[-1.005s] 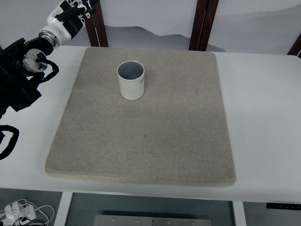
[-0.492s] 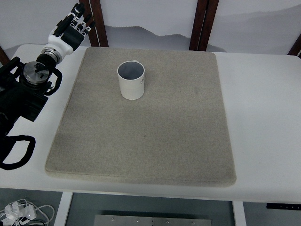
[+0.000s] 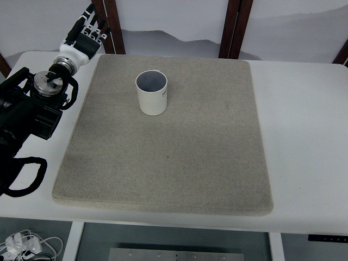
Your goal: Flip white cup upright
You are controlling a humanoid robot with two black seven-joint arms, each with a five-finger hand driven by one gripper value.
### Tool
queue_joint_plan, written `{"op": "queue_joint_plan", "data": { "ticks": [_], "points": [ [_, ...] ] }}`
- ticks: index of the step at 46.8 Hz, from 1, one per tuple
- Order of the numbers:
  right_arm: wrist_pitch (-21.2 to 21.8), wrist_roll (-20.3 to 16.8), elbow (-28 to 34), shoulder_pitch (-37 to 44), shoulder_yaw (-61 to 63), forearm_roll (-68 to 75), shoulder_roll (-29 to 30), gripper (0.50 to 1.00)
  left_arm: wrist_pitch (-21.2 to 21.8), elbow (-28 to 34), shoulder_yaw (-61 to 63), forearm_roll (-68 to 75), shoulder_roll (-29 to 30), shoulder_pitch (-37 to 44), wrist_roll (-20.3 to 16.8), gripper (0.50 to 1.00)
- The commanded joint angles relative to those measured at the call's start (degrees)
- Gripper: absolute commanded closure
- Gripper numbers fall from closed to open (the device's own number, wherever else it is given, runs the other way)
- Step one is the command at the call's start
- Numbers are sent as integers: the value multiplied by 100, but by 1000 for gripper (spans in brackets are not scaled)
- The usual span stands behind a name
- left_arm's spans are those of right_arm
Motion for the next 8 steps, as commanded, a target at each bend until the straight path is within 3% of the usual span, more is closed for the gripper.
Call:
{"op": "queue_joint_plan", "data": {
  "ticks": [1, 8],
  "points": [
    [0, -2, 0, 2, 1, -10, 0, 548, -28, -6, 11, 21, -1, 0, -12, 504],
    [9, -11, 0, 2, 1, -10, 0, 548, -19, -6, 19, 47, -1, 0, -56, 504]
  ]
}}
